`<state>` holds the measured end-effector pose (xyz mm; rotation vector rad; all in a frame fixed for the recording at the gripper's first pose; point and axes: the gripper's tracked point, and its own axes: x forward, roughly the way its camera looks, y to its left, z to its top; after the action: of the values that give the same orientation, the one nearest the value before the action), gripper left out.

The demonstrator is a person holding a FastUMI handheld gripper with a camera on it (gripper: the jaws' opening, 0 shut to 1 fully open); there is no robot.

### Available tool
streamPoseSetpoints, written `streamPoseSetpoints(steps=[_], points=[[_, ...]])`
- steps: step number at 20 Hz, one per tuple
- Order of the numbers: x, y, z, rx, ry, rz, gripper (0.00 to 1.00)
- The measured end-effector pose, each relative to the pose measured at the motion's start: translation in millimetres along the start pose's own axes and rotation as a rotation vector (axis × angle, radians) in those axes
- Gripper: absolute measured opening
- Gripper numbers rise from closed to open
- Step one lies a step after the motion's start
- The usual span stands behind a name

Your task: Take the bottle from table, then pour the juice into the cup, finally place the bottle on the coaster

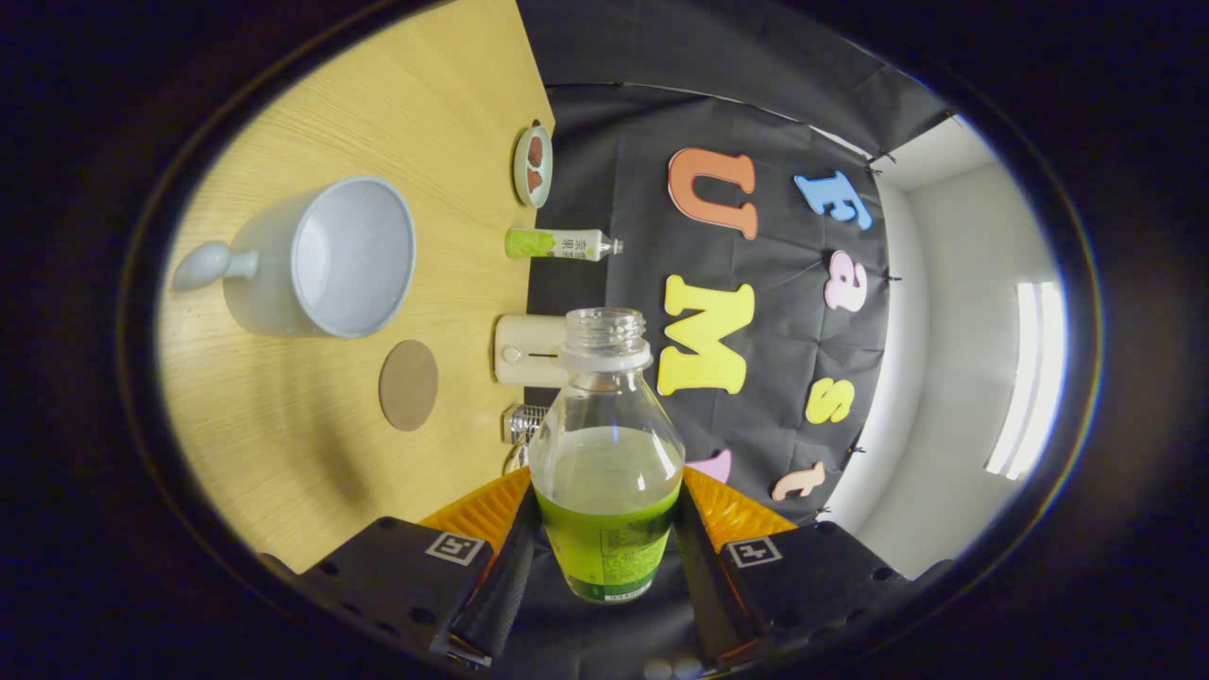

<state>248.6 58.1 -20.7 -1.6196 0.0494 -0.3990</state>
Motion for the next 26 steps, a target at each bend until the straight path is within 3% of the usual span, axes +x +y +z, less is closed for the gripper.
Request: streamPoseSetpoints(steps=[26], points=[[0.8, -21.1, -1.2, -0.153, 0.026, -0.133, 0.78]])
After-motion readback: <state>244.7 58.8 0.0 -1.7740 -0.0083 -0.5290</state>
